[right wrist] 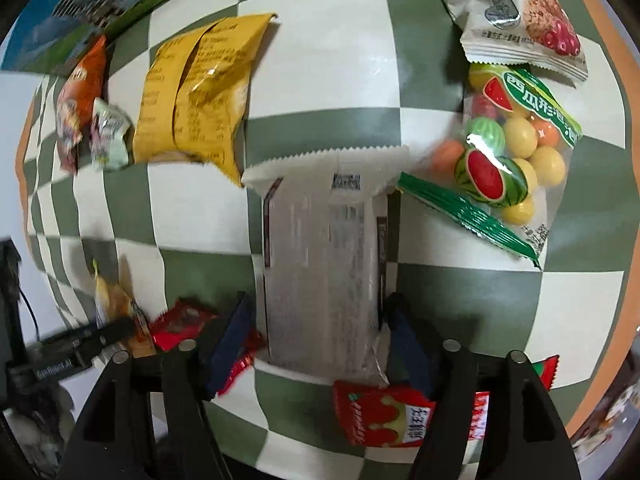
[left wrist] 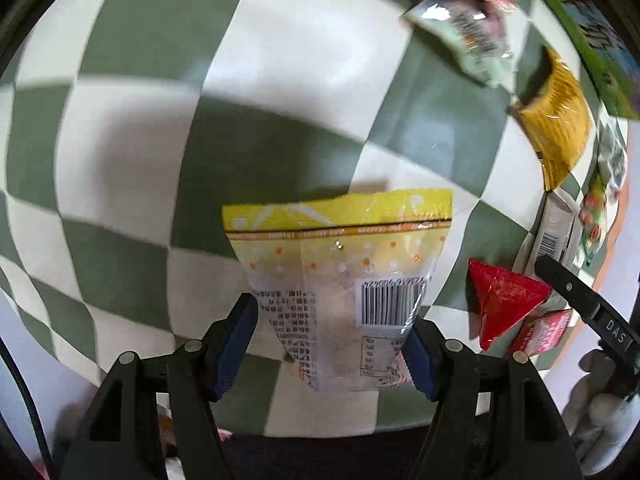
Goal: Organize snacks
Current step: 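Carry the bag and bar into the box and open both tools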
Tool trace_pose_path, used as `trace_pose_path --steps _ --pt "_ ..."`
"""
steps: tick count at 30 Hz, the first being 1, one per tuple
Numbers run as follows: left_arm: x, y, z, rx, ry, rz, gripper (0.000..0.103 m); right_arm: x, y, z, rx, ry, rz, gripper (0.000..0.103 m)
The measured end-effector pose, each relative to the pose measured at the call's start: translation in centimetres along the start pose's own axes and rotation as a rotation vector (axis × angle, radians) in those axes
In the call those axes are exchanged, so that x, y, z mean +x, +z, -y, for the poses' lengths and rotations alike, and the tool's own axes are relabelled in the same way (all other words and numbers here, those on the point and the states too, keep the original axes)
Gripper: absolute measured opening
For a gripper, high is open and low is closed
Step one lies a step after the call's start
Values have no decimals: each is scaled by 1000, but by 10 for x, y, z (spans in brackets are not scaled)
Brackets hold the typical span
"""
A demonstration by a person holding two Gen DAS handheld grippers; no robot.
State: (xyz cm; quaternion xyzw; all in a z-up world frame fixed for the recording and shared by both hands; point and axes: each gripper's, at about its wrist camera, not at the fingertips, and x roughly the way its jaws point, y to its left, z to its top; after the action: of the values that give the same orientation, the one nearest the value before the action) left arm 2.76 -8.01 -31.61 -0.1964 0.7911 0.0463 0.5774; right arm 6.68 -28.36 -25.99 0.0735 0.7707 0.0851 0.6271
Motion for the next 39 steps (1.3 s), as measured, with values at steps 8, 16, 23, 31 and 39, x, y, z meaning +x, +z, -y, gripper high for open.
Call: trace_pose_path --steps 8,16,23,31,39 --pt "12 -3 -7 -79 -35 40 41 -8 13 -5 22 -18 48 57" --pt "-16 -17 45 46 50 194 36 -34 13 9 -6 -2 99 56" --pt "-94 -33 82 169 -22 321 36 -107 17 8 -35 96 190 56" --pt "-258 29 89 302 -123 453 36 -205 66 -18 -51 229 367 56" --pt "-291 130 147 356 -8 489 36 -243 164 -40 -57 158 500 56"
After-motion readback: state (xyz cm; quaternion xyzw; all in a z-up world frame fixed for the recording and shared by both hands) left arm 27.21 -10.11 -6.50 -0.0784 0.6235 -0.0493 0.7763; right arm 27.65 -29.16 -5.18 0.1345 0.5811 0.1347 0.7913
